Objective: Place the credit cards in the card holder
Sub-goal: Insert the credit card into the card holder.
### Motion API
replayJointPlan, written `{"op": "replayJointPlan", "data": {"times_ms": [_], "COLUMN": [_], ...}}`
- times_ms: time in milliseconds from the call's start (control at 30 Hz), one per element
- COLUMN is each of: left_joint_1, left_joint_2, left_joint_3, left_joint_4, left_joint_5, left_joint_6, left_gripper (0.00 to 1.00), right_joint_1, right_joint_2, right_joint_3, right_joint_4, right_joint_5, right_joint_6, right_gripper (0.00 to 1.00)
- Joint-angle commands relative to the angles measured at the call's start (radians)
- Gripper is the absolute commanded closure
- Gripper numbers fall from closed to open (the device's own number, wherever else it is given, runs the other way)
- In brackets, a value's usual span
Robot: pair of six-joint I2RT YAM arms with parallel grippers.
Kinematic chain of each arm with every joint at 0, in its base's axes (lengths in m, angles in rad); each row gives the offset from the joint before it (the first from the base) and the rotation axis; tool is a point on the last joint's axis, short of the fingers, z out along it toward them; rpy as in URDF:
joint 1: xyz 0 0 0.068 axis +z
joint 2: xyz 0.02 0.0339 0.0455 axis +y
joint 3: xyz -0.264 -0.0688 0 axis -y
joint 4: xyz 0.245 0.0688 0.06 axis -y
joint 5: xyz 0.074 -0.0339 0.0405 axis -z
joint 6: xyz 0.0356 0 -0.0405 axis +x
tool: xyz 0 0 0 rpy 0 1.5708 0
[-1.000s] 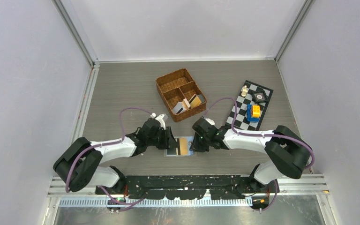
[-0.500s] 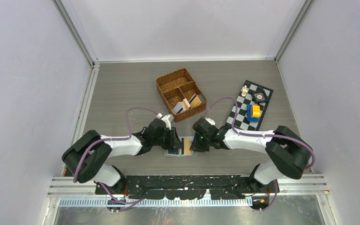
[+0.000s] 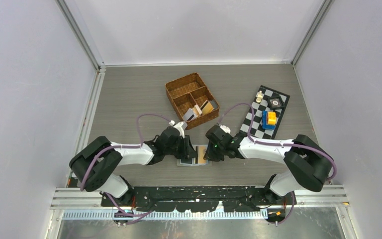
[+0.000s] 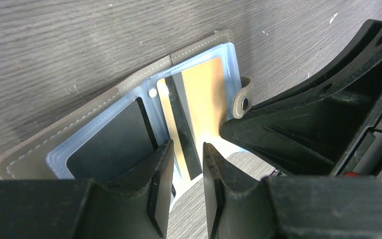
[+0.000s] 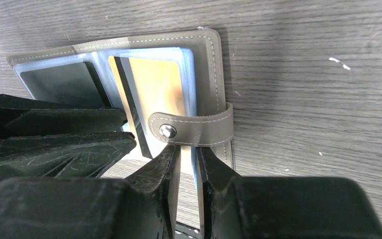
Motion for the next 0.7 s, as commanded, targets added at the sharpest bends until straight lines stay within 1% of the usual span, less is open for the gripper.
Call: {"op": "replayJointPlan", "data": {"times_ms": [0,67,167,300,367,433,567,667], "left_joint_1": [-0.027,-0.027,-0.027,-0.024,-0.017,-0.005,0.026,0.041], "left_joint_2": [-0.038,-0.090,-0.193,-0.298,-0.336,-0.364,-0.384,-0.388], "left_joint_3": [0.017,0.022,0.038,0.073,0.087,0.093,0.088,0.072], "left_joint_4": [0.015,-0.049,-0.164,-0.359,-0.461,-0.523,-0.599,-0.591], "left_joint_5": [0.021,0.004,-0.027,-0.101,-0.134,-0.150,-0.161,-0.139], "left_joint_6": [-0.016,0.004,0.039,0.089,0.115,0.135,0.158,0.155], "left_gripper": [0.71,0.70,0.63,0.47,0.41,0.35,0.31,0.31], "right_joint_1": [0.001,0.001,0.001,0.007,0.012,0.020,0.031,0.042], "right_joint_2": [-0.040,-0.063,-0.097,-0.157,-0.185,-0.208,-0.223,-0.205], "right_joint_3": [-0.016,-0.015,-0.014,-0.008,0.004,0.015,0.024,0.032], "right_joint_4": [-0.037,-0.059,-0.081,-0.124,-0.150,-0.169,-0.159,-0.141], "right_joint_5": [0.085,0.091,0.090,0.116,0.135,0.146,0.138,0.128], "right_joint_6": [-0.005,-0.011,-0.018,-0.024,-0.029,-0.037,-0.048,-0.053], "right_gripper": [0.76,0.72,0.68,0.63,0.62,0.62,0.65,0.67]}}
